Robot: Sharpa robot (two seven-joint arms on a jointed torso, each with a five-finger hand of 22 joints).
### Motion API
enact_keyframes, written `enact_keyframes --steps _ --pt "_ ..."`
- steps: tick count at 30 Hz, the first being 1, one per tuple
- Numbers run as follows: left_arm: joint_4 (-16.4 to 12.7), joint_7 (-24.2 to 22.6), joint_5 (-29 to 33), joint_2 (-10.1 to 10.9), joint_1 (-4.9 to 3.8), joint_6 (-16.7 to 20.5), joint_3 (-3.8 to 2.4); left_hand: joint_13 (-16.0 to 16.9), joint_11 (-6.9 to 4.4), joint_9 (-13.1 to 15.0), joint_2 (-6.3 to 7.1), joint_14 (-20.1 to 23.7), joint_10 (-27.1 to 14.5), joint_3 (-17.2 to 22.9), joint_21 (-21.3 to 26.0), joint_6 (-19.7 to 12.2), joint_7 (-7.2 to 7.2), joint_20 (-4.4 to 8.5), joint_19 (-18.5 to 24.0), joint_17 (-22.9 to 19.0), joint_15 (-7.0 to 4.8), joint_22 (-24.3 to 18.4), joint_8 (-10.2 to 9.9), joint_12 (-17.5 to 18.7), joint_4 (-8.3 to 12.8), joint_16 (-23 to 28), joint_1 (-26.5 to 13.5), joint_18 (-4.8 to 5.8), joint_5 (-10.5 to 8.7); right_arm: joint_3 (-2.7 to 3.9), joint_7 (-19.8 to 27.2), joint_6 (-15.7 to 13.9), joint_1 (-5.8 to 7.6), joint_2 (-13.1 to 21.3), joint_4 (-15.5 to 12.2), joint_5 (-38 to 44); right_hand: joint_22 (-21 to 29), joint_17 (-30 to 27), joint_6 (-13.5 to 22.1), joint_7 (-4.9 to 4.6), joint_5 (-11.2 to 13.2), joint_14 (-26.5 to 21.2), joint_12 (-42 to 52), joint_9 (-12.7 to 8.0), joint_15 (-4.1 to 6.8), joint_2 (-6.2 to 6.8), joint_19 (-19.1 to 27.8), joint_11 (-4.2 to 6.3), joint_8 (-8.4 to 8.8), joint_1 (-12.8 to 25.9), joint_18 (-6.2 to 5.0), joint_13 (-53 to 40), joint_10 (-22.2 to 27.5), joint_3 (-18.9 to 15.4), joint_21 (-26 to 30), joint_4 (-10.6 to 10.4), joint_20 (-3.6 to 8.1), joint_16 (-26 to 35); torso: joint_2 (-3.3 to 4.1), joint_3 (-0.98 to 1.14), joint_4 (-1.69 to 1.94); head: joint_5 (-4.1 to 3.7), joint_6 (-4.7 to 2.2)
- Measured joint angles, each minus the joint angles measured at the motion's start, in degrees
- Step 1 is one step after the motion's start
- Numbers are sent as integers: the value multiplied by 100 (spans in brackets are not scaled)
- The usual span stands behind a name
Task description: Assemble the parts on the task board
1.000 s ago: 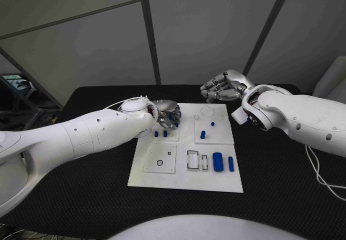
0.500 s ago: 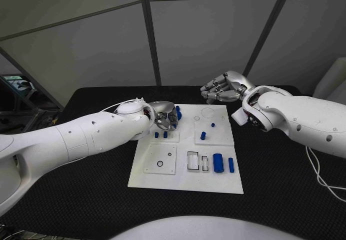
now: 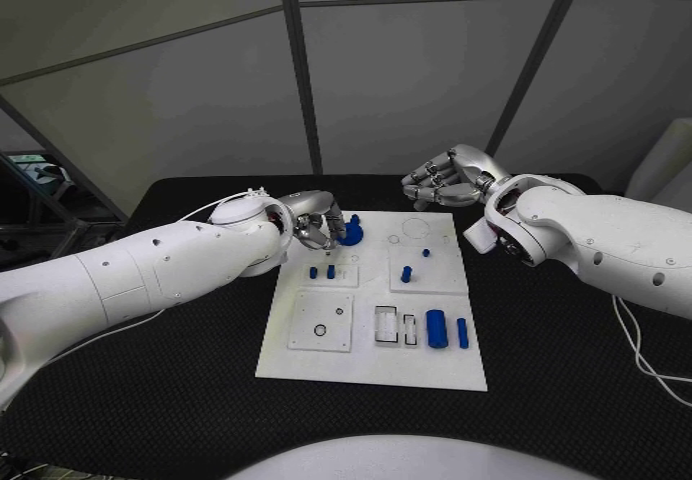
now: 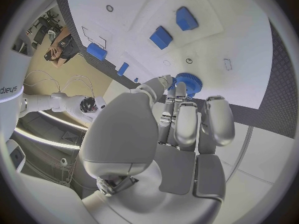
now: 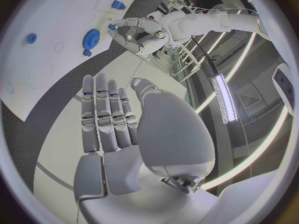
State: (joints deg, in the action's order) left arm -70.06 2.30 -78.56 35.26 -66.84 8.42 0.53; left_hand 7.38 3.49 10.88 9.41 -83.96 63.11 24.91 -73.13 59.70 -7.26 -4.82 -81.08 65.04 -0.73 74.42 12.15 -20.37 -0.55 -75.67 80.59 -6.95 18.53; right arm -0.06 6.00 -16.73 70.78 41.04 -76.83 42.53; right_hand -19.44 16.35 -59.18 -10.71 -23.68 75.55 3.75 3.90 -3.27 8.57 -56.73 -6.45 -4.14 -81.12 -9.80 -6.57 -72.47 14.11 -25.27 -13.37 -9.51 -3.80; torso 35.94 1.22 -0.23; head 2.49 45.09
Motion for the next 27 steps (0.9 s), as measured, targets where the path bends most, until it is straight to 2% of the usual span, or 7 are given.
enact_keyframes --steps 3,4,5,7,9,22,27 --pt "-44 1 35 104 2 -5 -5 0 0 -3 0 0 0 0 0 0 0 0 0 -8 0 5 0 0 0 0 0 3 0 0 0 1 -2 -1 6 0 0 0 0 0 0 0 0 0 0 0 0 0 0 0 0 0 0 0 0 0 0 0 0 -1 1 6 -11" --pt "-52 3 44 130 3 -10 -7 0 0 -4 0 0 0 0 0 0 0 0 0 -8 0 5 0 0 0 0 0 264 0 0 0 2 -3 -1 8 0 0 0 0 0 0 0 0 0 0 0 0 0 0 0 0 0 0 0 0 0 0 0 0 -1 2 10 -13" --pt "-56 6 52 149 3 -16 -8 0 0 -4 0 0 0 0 0 0 0 0 0 -8 0 5 0 0 0 0 0 437 0 0 0 2 -4 -1 10 0 0 0 0 0 0 0 0 0 0 0 0 0 0 0 0 0 0 0 0 0 0 0 0 -1 2 13 -13" --pt "-59 14 69 180 4 -41 -9 0 0 -3 0 0 0 0 0 4 4 0 0 -13 0 5 0 0 0 0 0 431 0 0 0 3 -6 -1 12 0 0 0 0 0 0 0 0 0 0 0 0 0 0 0 0 0 0 0 0 0 0 0 0 -1 2 23 -13" --pt "-59 22 81 195 9 -67 -9 0 0 -3 0 0 0 0 0 21 21 0 0 -19 0 5 0 0 0 0 0 166 0 0 0 3 -8 0 13 0 -1 0 0 0 0 0 0 0 0 0 0 0 0 0 0 0 0 0 0 0 0 0 1 -1 2 31 -14" --pt "21 79 121 178 101 -249 -9 -5 -19 -1 1 0 19 0 0 20 21 0 1 -33 0 4 -2 0 0 0 1 167 0 -1 -1 7 -13 2 14 0 -1 1 0 0 0 0 0 0 0 0 0 0 0 0 0 -1 0 0 0 0 0 0 11 3 -13 42 -4" --pt "36 99 126 170 111 -307 -8 -5 -9 -1 1 0 31 0 0 21 19 0 1 -37 0 4 -18 0 0 0 1 167 0 -1 -2 9 -14 2 14 0 -1 1 0 0 0 0 0 0 0 0 0 0 0 0 0 -1 0 0 0 0 0 0 12 4 -14 36 7"
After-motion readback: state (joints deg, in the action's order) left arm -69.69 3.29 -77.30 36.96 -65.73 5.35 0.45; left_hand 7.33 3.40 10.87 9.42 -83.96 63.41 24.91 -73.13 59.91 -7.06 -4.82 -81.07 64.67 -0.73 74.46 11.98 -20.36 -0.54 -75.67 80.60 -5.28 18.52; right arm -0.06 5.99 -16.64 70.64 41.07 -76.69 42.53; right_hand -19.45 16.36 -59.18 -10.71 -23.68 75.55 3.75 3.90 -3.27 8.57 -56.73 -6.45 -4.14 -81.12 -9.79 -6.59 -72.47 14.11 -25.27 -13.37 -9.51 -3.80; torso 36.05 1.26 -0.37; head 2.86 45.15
